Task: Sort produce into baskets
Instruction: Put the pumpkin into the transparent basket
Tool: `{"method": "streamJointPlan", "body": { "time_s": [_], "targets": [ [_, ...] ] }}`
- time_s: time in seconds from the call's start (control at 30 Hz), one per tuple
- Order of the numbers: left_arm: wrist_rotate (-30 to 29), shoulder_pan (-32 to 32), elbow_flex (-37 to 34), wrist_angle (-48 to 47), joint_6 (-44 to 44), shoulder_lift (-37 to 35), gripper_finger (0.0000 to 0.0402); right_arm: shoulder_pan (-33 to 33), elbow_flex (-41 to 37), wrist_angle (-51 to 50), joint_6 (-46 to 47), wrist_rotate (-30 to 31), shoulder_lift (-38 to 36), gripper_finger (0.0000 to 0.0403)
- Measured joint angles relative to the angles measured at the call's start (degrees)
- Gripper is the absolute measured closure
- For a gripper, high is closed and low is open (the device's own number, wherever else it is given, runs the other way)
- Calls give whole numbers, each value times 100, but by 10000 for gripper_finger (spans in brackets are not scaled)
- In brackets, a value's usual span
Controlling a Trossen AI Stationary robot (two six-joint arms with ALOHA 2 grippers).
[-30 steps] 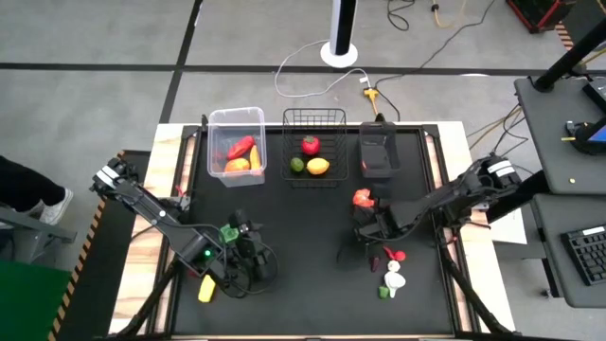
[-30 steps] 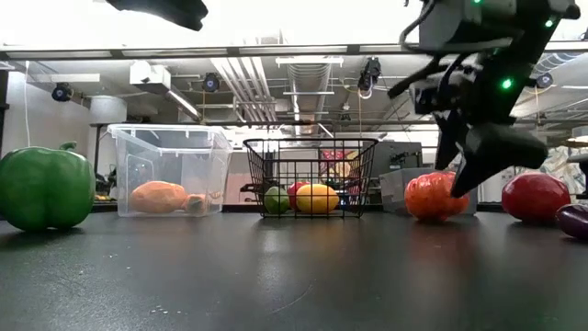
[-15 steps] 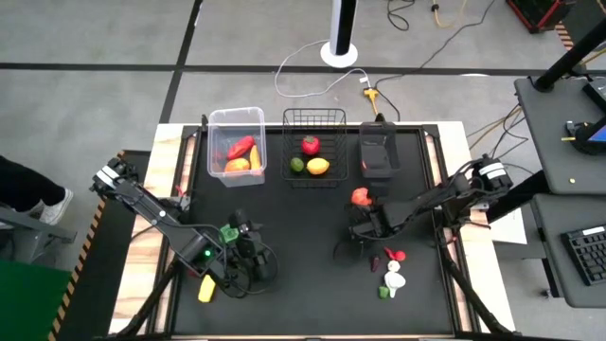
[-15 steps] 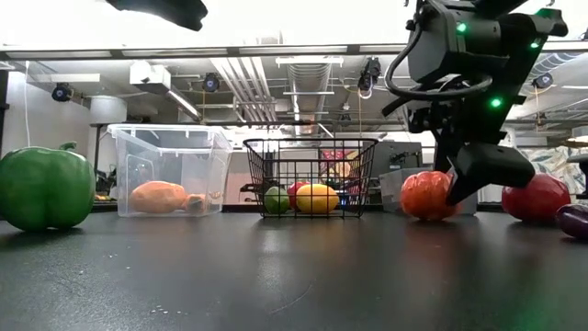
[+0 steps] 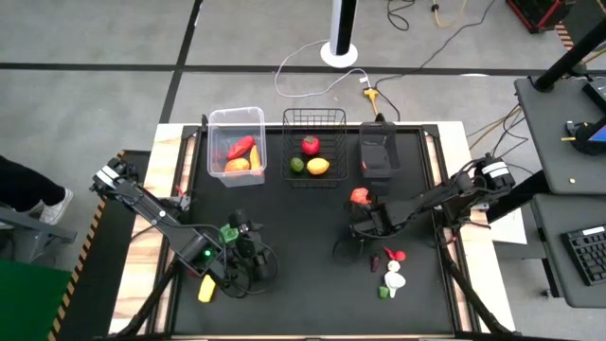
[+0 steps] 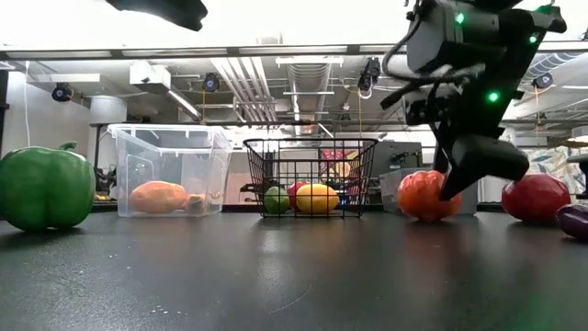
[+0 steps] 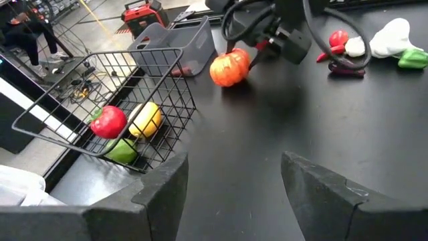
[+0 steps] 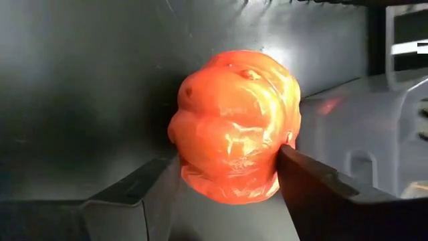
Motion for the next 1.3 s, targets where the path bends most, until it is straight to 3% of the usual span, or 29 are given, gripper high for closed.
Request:
{"method": "streamJointPlan", "body": {
  "time_s": [0.27, 0.43, 0.83, 1.13, 1.3],
  "targets": [
    [81, 0, -80, 72, 2, 0, 180, 7, -9, 774, 411, -1046, -823, 182],
    [946, 0, -316, 729, 401, 0, 180, 8, -207, 1953, 327, -1703, -1269, 182],
    [2972, 206, -1469, 4874, 2974, -23, 180, 213, -1192, 5525, -33, -2484, -1454, 182],
    [3828, 760, -2333, 7062, 3149, -61, 180, 524, -1390, 7476, -633, -2509, -979, 182],
    [3935, 858, -2527, 7584, 3110, -74, 180, 664, -1390, 8158, -883, -2509, -653, 182]
  ]
}}
